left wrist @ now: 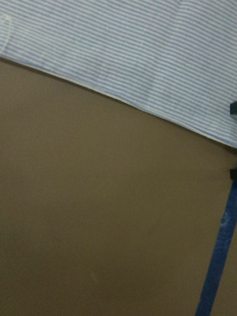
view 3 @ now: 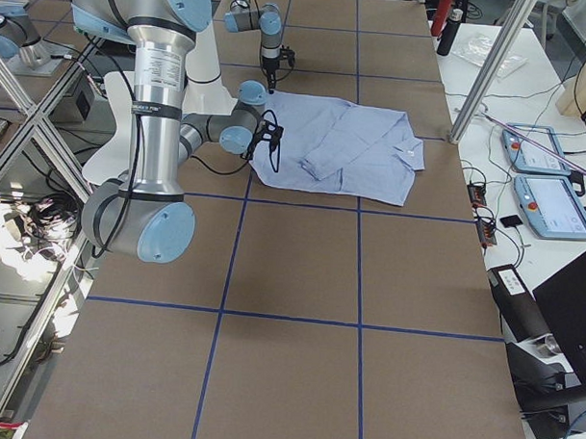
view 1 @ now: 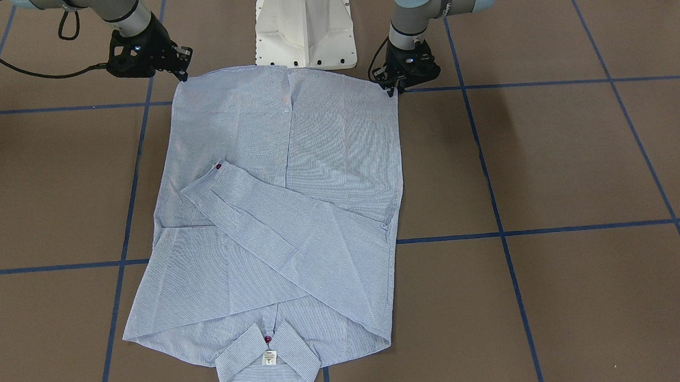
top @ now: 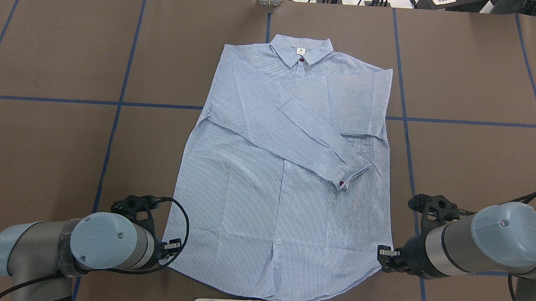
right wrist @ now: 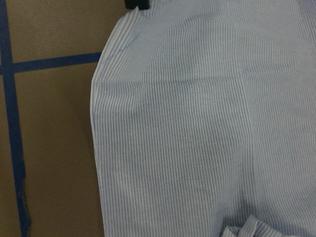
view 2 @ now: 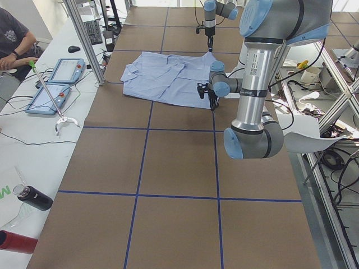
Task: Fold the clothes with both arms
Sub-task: 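Close both grippers on the two hem corners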
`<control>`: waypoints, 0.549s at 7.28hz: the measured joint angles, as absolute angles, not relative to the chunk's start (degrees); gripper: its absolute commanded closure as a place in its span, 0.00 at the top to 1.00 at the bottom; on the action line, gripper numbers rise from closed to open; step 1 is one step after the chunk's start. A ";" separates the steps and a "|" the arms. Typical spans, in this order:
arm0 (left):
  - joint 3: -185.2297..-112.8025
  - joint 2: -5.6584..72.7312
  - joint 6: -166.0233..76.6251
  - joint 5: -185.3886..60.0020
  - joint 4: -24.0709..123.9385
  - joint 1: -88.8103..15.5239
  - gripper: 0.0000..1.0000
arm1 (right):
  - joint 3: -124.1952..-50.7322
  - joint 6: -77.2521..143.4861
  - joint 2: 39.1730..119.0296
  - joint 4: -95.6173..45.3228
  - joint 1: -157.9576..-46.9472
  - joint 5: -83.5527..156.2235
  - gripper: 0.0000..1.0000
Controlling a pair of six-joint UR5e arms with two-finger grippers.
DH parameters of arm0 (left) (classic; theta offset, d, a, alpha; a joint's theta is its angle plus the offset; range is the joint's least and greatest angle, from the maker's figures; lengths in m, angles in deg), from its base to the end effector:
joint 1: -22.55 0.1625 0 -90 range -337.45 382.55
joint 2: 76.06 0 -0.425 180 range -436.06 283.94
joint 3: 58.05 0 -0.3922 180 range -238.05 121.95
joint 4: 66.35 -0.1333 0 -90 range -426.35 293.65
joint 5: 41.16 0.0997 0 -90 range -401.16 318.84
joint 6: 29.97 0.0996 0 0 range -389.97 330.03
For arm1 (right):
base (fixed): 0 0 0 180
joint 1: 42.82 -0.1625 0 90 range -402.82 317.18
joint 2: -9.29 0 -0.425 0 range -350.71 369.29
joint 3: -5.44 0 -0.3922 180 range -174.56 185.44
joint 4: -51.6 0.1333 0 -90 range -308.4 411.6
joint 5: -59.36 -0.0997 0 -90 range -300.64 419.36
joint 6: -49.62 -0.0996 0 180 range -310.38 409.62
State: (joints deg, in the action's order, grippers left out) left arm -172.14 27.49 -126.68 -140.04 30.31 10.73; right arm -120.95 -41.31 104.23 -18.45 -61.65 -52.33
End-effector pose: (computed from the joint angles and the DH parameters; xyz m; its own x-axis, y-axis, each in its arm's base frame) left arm 0.5144 -0.2281 0.3370 0.6844 -0.2612 -0.6807 0.1780 0.9652 -0.1913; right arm -0.3782 -0.2309 0.3611 0.5900 0.2171 0.7777 -0.0361 0.9693 -0.2432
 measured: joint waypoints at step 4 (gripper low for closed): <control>-173.03 27.59 -126.65 -140.20 30.27 10.60 0.00 | -121.10 -41.18 104.30 -18.45 -63.46 -54.03 0.00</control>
State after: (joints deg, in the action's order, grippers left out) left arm -173.03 27.59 -126.65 -140.20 30.27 10.60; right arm -121.10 -41.18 104.30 -18.45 -63.46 -54.03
